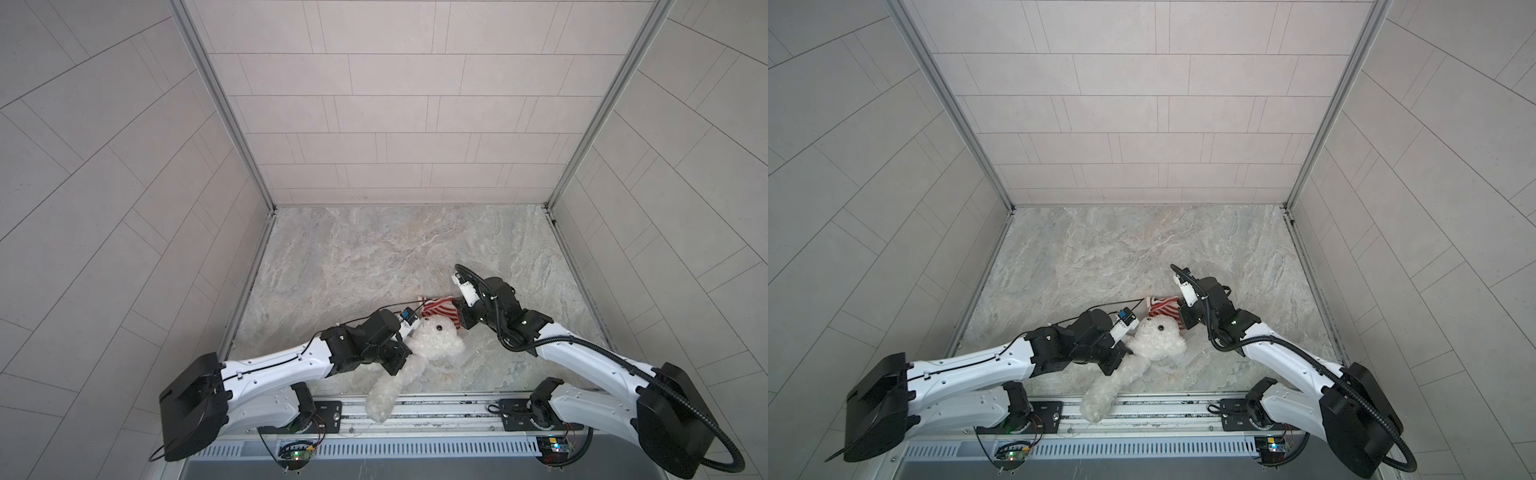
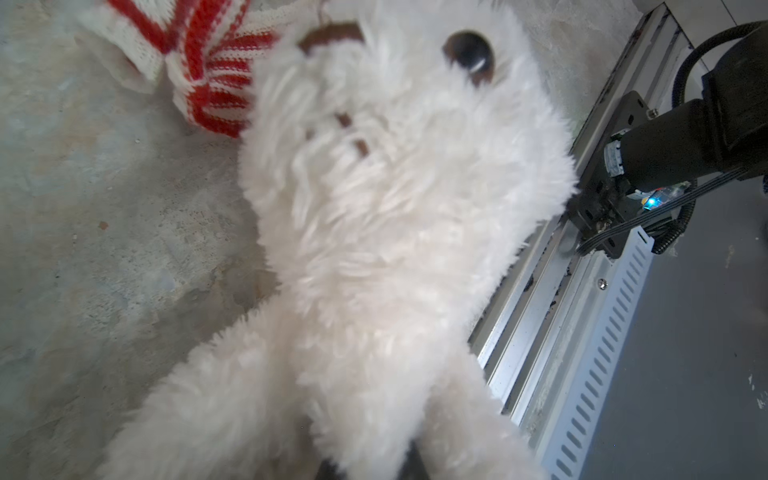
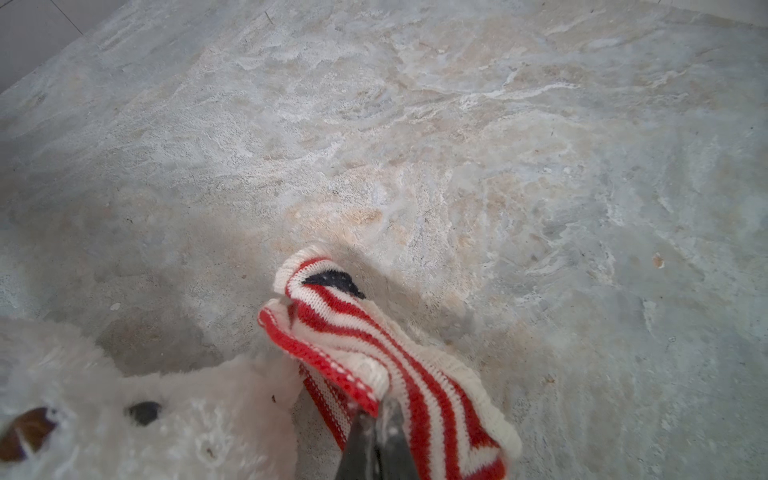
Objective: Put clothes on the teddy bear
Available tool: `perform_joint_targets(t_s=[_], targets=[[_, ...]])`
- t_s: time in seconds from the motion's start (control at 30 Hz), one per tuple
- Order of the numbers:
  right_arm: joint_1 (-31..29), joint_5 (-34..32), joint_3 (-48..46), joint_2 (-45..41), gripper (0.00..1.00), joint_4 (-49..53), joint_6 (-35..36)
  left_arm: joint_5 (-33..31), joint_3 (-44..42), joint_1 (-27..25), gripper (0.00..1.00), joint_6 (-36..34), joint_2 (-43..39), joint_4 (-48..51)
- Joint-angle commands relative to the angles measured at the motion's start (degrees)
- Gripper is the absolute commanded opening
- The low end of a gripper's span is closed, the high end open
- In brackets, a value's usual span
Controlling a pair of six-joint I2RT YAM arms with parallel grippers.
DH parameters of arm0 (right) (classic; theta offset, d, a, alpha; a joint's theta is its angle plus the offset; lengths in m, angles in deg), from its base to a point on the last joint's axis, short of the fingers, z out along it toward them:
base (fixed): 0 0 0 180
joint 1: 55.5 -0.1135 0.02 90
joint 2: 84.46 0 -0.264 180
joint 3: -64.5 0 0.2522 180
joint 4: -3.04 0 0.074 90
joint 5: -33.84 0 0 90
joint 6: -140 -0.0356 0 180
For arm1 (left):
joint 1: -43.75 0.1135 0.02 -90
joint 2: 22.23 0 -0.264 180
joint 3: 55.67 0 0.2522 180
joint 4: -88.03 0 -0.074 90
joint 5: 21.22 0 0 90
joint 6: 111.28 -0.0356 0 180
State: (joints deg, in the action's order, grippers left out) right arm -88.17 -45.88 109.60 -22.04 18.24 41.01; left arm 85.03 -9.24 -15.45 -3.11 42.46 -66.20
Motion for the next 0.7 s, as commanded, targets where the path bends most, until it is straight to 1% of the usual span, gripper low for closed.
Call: perform_joint_targets(t_s=[0.0,0.1,0.2,0.4,0.53,0.67], targets=[[0.06,1.19,-0.66,-1.36,0.0,-0.55,1.23,1.62,2.42,-1.01,0.0,-1.91,0.07,-0.02],[-0.03,2.48,-1.1,-1.92,0.0,-0.89,1.35,1.33,2.54,-1.01,0.0,-1.94,0.19,-0.42],[-0.25,3.21,-1.44,-2.5,0.0,-0.82,1.65,-1.98,2.89,-0.77,0.0,-1.17,-0.17,-0.15],[-1.02,4.52,-1.89,-2.88,0.0,-0.62,1.8,-5.82,2.93,1.24,0.0,2.4,1.94,-1.5],[-1.17,5.63,-2.31,-3.57,0.0,-0.46,1.93,-7.04,2.4,3.45,0.0,5.52,3.71,-2.42],[-1.51,6.37,-2.68,-3.97,0.0,-0.72,1.8,-8.08,2.74,3.74,0.0,6.91,4.92,-2.62]])
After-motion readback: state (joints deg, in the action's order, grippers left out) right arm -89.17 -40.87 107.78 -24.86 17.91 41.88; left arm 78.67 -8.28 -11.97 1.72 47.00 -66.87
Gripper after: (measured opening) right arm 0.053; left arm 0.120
